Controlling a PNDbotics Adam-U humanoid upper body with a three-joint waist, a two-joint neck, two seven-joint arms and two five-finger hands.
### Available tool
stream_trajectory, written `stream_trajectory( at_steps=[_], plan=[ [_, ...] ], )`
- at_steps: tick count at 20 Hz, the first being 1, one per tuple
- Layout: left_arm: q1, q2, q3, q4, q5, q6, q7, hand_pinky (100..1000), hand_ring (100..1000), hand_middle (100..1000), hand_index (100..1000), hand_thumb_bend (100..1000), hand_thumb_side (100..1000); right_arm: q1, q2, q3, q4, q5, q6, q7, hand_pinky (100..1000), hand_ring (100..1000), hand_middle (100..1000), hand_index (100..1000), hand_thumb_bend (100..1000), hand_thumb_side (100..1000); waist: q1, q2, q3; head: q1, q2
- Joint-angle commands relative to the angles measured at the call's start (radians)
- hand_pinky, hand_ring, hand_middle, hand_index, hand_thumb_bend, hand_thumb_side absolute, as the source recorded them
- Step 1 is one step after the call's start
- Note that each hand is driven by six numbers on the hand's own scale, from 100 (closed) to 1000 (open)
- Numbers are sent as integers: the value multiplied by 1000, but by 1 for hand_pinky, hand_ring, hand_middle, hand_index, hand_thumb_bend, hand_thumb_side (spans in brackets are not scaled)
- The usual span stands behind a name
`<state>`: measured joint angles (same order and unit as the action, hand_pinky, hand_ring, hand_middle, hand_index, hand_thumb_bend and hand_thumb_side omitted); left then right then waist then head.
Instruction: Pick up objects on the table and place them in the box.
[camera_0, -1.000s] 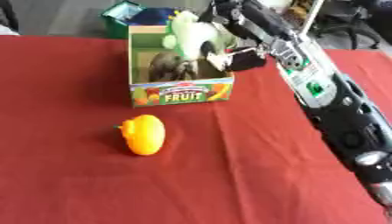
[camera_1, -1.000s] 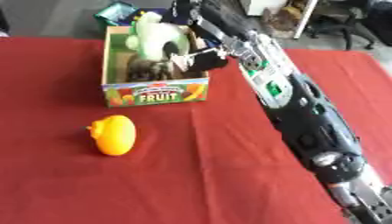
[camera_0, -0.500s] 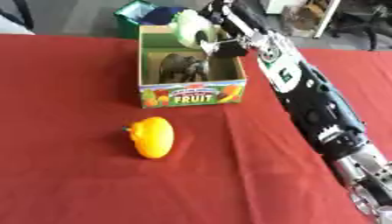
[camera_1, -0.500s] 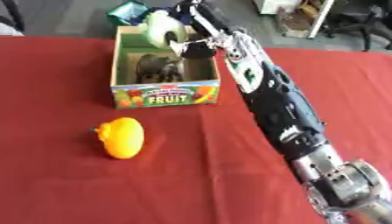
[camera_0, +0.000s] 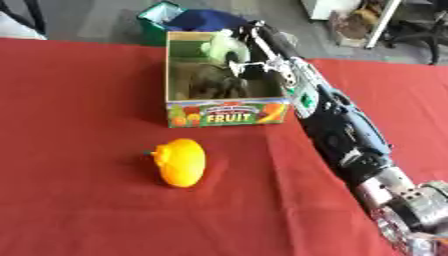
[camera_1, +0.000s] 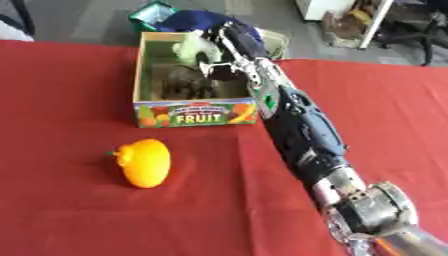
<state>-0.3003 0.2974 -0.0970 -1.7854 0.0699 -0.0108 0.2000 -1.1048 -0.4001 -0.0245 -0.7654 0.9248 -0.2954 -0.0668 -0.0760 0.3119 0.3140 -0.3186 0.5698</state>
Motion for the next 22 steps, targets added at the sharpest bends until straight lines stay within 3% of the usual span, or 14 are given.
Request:
stream_trajectory(
  at_steps=[1,6,10,15,22],
  plan=[
    [-12,5,-1,-17,2,-2,-4,631,613,525,636,208,574,-18,-23,-8,7,41,30,50,815,826,902,923,100,200,4,-19,1,-2,-13],
    [-10,5,0,-16,1,-3,-3,631,613,524,635,210,574,-14,-37,-13,-22,41,35,76,862,865,932,954,100,205,-1,-23,-1,-3,-12],
    [-7,5,0,-14,0,-4,-2,631,613,524,635,211,574,0,-57,-6,-81,-3,0,115,830,836,893,926,100,175,-4,-28,-8,-1,-10],
    [2,6,4,-12,-2,-6,2,631,613,524,634,214,574,56,-132,66,-304,-227,-98,246,768,779,841,910,100,145,-7,-37,-29,8,-3],
    [14,10,10,-9,-5,-8,8,631,613,523,634,214,573,169,-226,169,-630,-535,-123,436,769,795,867,921,100,144,-2,-45,-59,14,12]
  ],
)
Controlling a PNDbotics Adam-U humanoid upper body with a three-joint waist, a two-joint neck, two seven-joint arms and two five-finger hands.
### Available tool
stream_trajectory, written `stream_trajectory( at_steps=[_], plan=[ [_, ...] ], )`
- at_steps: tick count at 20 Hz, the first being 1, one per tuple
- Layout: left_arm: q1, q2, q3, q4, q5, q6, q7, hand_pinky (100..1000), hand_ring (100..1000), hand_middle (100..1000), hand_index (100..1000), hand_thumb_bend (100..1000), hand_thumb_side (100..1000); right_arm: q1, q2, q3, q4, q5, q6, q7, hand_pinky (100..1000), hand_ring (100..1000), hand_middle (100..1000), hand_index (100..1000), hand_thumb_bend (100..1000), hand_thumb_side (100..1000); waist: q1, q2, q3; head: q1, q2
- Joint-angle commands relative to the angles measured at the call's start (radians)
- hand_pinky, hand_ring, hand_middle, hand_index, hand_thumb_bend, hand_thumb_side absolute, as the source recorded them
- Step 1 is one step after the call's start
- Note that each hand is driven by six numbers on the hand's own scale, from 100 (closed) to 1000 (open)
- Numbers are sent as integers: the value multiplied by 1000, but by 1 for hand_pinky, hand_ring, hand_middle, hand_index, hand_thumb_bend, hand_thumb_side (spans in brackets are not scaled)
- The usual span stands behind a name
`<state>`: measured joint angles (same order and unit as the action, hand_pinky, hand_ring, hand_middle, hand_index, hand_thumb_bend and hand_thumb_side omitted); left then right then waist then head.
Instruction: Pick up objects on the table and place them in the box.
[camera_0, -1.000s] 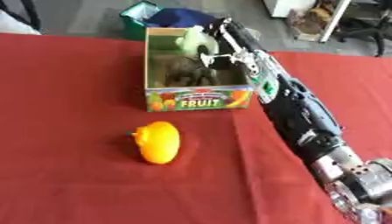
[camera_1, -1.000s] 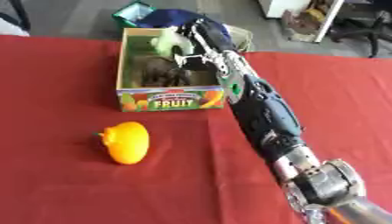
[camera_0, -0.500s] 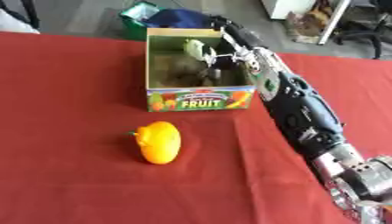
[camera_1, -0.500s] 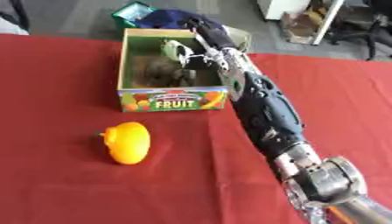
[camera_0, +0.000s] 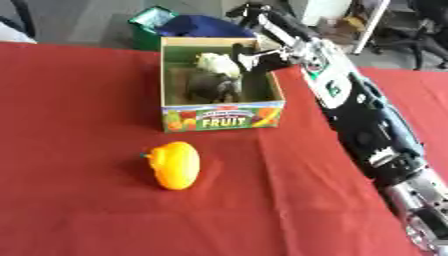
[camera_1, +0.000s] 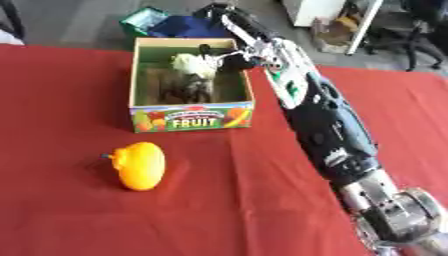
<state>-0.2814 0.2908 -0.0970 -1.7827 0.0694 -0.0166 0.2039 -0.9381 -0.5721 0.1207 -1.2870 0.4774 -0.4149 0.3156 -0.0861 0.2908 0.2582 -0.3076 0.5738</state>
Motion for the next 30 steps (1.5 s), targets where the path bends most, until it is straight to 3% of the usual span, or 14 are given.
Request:
stream_trajectory(
  at_steps=[1,5,10,21,25,30],
  plan=[
    [-4,15,10,-11,-4,-2,4,631,613,523,634,214,573,16,-59,39,-141,-113,-4,78,773,804,874,925,100,154,8,-25,-6,4,9],
    [-1,14,10,-10,-4,-2,5,631,613,522,633,214,573,55,-56,93,-234,-155,-14,164,783,819,888,932,100,180,13,-26,-11,6,14],
    [-1,11,9,-10,-3,-2,4,632,613,521,633,214,574,58,-1,145,-258,-88,-52,217,794,835,901,937,100,227,18,-25,-11,3,18],
    [2,9,8,-9,-1,-1,2,632,613,520,632,215,574,61,124,221,-135,142,-163,224,803,850,913,941,107,310,23,-23,-9,-3,23],
    [3,8,7,-9,-1,-1,2,632,613,519,632,215,574,72,159,231,-73,208,-191,213,803,852,913,939,107,319,25,-23,-10,-3,25],
    [3,8,7,-10,-1,-1,0,632,613,519,632,216,574,86,187,237,-6,292,-224,193,805,857,911,938,101,393,26,-23,-10,-5,27]
  ],
)
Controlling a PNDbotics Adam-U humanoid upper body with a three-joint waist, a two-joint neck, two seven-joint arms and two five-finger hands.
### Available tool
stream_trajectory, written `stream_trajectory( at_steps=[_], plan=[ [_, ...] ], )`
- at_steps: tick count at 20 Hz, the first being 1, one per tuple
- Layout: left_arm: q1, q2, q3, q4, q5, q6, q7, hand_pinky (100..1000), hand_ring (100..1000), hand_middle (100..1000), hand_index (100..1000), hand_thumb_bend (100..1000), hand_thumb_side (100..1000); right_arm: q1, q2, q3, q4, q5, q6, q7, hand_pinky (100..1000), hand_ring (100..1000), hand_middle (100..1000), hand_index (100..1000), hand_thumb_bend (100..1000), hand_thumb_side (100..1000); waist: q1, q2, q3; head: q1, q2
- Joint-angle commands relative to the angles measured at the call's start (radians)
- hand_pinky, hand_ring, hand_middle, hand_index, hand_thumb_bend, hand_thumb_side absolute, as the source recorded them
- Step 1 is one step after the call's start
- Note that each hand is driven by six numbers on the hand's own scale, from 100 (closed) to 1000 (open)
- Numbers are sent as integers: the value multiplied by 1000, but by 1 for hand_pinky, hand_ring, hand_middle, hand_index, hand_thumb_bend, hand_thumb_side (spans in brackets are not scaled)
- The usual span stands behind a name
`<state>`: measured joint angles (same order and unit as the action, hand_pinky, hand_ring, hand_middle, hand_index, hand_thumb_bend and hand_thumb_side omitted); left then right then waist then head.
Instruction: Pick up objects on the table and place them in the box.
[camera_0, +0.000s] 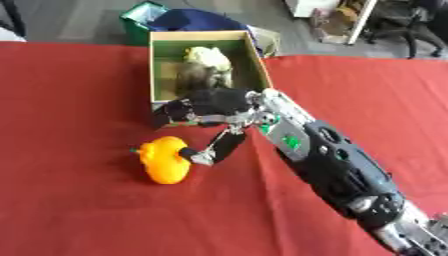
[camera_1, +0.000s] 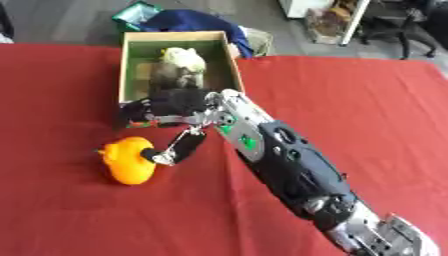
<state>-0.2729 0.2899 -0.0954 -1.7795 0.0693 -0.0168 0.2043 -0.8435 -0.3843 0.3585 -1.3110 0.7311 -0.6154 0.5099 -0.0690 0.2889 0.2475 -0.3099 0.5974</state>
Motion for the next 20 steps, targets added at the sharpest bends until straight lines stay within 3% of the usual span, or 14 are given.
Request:
stream_trajectory(
  at_steps=[1,5,8,9,11,13,14,15,16,20],
  plan=[
    [-5,9,6,-13,-1,-1,1,632,613,519,632,216,574,-7,1,1,28,52,-29,-2,805,857,911,938,101,393,9,-21,0,-3,3],
    [-5,8,4,-13,0,-1,0,632,613,518,632,216,574,-5,8,8,55,93,-53,-1,804,844,890,912,109,366,8,-23,-1,-4,5],
    [-4,8,5,-12,-1,-1,0,632,613,518,632,216,574,-3,14,9,69,100,-65,-18,789,813,815,725,100,344,9,-24,-1,-4,6],
    [-4,8,5,-12,0,-1,0,632,613,518,632,216,574,-2,15,9,72,97,-64,-32,783,798,780,621,100,309,9,-24,-1,-4,6],
    [-3,8,5,-12,0,-1,1,632,613,518,632,215,574,-1,16,4,72,82,-50,-83,769,769,707,411,100,246,9,-24,-1,-4,6],
    [-4,7,5,-12,0,-2,0,632,613,518,632,215,574,-1,17,-1,69,63,-28,-150,753,736,631,289,100,225,9,-24,-2,-4,6],
    [-3,7,5,-12,0,-2,0,632,613,518,631,215,574,-1,16,-3,66,49,-18,-185,725,652,564,195,100,209,9,-25,-3,-4,6],
    [-3,8,6,-12,0,-2,0,632,613,518,632,215,574,-1,15,-5,63,35,-9,-216,712,612,542,174,100,336,9,-25,-3,-4,5],
    [-3,8,6,-12,0,-2,0,632,613,517,631,216,574,-1,12,-7,57,18,-1,-243,697,576,510,156,100,199,9,-25,-3,-3,5],
    [-2,9,7,-12,-1,-2,2,632,613,517,631,216,573,-7,-16,-24,-1,-81,41,-286,676,523,472,138,100,199,9,-28,-6,0,5]
  ],
)
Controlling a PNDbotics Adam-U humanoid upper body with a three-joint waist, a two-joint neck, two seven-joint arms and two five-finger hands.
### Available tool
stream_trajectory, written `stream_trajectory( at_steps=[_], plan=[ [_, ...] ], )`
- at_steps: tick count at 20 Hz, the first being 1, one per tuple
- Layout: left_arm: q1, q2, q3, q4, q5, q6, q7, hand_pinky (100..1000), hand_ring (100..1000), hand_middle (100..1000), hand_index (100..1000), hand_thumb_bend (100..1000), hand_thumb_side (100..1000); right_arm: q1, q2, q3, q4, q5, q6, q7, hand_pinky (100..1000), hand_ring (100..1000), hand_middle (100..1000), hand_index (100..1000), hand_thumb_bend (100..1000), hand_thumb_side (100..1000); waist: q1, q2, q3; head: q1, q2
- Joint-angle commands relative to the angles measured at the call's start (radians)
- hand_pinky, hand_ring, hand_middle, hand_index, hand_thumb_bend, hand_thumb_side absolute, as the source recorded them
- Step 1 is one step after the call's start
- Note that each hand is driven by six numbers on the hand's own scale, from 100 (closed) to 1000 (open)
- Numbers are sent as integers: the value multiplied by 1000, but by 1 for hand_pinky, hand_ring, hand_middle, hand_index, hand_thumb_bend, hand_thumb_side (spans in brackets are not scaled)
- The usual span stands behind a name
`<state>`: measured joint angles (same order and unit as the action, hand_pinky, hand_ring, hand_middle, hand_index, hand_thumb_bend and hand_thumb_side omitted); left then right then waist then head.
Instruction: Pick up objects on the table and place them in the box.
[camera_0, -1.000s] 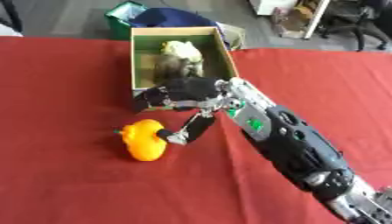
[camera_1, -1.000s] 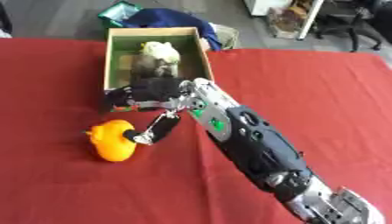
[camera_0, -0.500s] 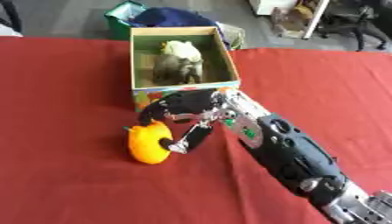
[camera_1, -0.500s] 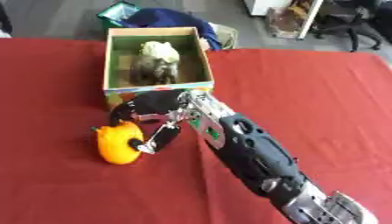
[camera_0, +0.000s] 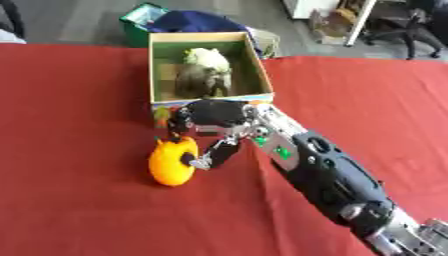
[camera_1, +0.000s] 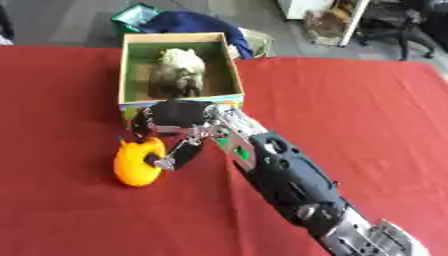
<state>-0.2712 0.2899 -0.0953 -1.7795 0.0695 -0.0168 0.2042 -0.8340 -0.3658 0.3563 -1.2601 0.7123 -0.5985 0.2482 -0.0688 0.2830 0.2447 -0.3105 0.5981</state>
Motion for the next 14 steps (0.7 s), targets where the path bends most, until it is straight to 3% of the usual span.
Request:
stream_trajectory(
  at_steps=[1,4,7,11,14],
  plan=[
    [-3,10,8,-12,-1,-2,2,632,613,517,631,216,573,-22,-46,-29,-75,-97,40,-23,675,522,471,138,100,200,8,-23,-4,1,4],
    [-1,11,8,-13,-2,-2,3,632,613,517,631,216,572,-48,-88,-70,-127,-187,102,-21,670,515,466,140,100,208,7,-27,-7,5,3],
    [0,12,9,-13,-3,-1,4,632,612,516,631,216,572,-87,-118,-126,-117,-231,173,-50,665,510,462,141,100,217,8,-29,-9,8,1],
    [-2,11,7,-12,-2,0,2,632,612,516,631,216,572,-157,-104,-204,8,-202,249,-113,659,505,462,149,100,228,11,-29,-7,9,-5],
    [-7,10,6,-13,-2,0,1,632,612,516,631,216,571,-213,-71,-261,137,-147,276,-180,654,504,463,162,100,236,15,-24,1,8,-14]
  ],
)
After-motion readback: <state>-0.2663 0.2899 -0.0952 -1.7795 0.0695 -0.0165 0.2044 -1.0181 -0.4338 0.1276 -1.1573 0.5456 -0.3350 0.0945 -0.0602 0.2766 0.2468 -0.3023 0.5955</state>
